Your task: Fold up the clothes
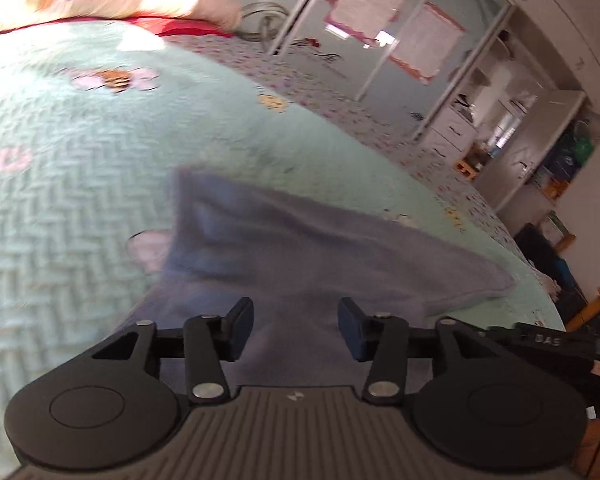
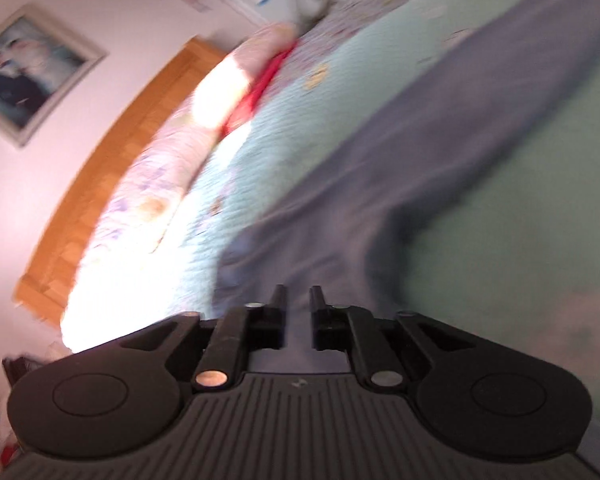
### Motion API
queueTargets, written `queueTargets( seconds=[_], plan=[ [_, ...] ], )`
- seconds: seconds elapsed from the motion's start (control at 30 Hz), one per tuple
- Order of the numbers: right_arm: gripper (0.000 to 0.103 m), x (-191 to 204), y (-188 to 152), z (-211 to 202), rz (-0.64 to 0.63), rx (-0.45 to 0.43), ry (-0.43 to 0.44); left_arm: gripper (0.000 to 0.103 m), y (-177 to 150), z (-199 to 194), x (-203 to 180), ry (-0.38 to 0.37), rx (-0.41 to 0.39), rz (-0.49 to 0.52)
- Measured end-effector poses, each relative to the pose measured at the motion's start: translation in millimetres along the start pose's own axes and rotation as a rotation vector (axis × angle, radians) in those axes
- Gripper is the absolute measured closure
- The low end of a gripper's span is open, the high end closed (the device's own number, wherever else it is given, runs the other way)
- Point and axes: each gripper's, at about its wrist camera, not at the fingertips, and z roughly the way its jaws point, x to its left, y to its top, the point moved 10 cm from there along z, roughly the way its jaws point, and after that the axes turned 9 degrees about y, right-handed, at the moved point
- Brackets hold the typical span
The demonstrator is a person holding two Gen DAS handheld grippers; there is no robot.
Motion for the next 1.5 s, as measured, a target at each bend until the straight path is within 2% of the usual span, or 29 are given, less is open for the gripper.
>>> queueTargets(
  seconds=[0.03, 0.1, 0.13, 0.17, 0.23, 0.27, 0.37, 0.47, 0.57, 0.6, 0.63, 0.67, 0.73, 0.8, 0.83, 0.87, 0.93, 0.97, 1.03, 1.07, 1.13, 1.2, 1.23, 1.3, 1.37, 1.4, 1.43, 1.5],
  plan=[
    [0.082, -1, 1, 7, -0.002, 0.014, 0.013, 0.049, 1, 9, -3, 0.014, 0.013, 0.018],
    [0.081, -26, -2, 18, 0.046, 0.051, -0.045, 0.045, -10, 40, 10, 0.092, 0.102, 0.045],
    [0.101, -49, -2, 19, 0.061, 0.064, -0.138, 0.055, -15, 50, 18, 0.116, 0.133, 0.038],
    [0.103, -55, -1, 17, 0.061, 0.065, -0.150, 0.057, -19, 54, 26, 0.123, 0.145, 0.015],
    [0.102, -49, 5, 18, 0.005, 0.069, -0.141, 0.054, -16, 50, 27, 0.086, 0.146, -0.003],
    [0.096, -38, 10, 20, -0.042, 0.072, -0.123, 0.052, -12, 47, 25, 0.065, 0.147, -0.016],
    [0.096, -7, 26, 27, -0.181, 0.082, -0.071, 0.051, 3, 47, 7, -0.042, 0.152, -0.045],
    [0.096, -3, 53, 56, -0.231, 0.134, -0.031, 0.045, 26, 62, -11, -0.071, 0.117, 0.010],
    [0.096, -31, 80, 102, -0.208, 0.263, -0.033, 0.040, 36, 108, 1, -0.009, 0.147, 0.014],
    [0.096, -47, 88, 119, -0.189, 0.313, -0.049, 0.041, 39, 125, 6, 0.017, 0.161, 0.011],
    [0.103, -69, 97, 135, -0.172, 0.340, -0.088, 0.050, 42, 135, 12, 0.030, 0.163, 0.000],
    [0.103, -79, 107, 143, -0.160, 0.328, -0.085, 0.058, 46, 139, 19, 0.030, 0.153, -0.019],
    [0.103, -100, 127, 158, -0.137, 0.298, -0.083, 0.059, 51, 142, 30, 0.029, 0.140, -0.057],
    [0.103, -100, 146, 155, -0.150, 0.217, -0.120, 0.058, 51, 137, 33, 0.023, 0.147, -0.089],
    [0.098, -95, 153, 151, -0.158, 0.185, -0.130, 0.056, 51, 133, 33, 0.018, 0.151, -0.095],
    [0.096, -84, 150, 145, -0.134, 0.184, -0.064, 0.051, 53, 129, 30, 0.003, 0.147, -0.096],
    [0.096, -65, 142, 139, -0.151, 0.204, 0.033, 0.050, 61, 122, 22, -0.042, 0.122, -0.082],
    [0.096, -64, 141, 136, -0.171, 0.207, 0.018, 0.047, 66, 122, 17, -0.054, 0.102, -0.065],
    [0.096, -72, 137, 133, -0.188, 0.253, -0.005, 0.041, 67, 135, 13, -0.010, 0.098, -0.017],
    [0.103, -86, 134, 137, -0.200, 0.276, -0.019, 0.042, 65, 142, 15, 0.018, 0.101, 0.002],
    [0.103, -112, 131, 144, -0.218, 0.313, -0.043, 0.049, 59, 156, 23, 0.066, 0.110, 0.031],
    [0.103, -128, 156, 146, -0.167, 0.225, -0.048, 0.053, 56, 157, 26, 0.089, 0.107, 0.069],
    [0.103, -130, 169, 145, -0.176, 0.170, -0.088, 0.056, 56, 155, 26, 0.087, 0.103, 0.077],
    [0.103, -133, 183, 145, -0.184, 0.093, -0.136, 0.055, 61, 152, 22, 0.067, 0.092, 0.068],
    [0.099, -116, 176, 128, -0.134, 0.070, -0.013, 0.053, 65, 149, 18, 0.046, 0.081, 0.059],
    [0.099, -105, 166, 122, -0.119, 0.095, 0.061, 0.053, 67, 148, 16, 0.036, 0.076, 0.055],
    [0.099, -98, 153, 118, -0.112, 0.129, 0.100, 0.052, 70, 146, 14, 0.025, 0.070, 0.050],
    [0.098, -111, 142, 106, -0.093, 0.145, 0.068, 0.045, 74, 143, 10, 0.005, 0.059, 0.042]
  ],
)
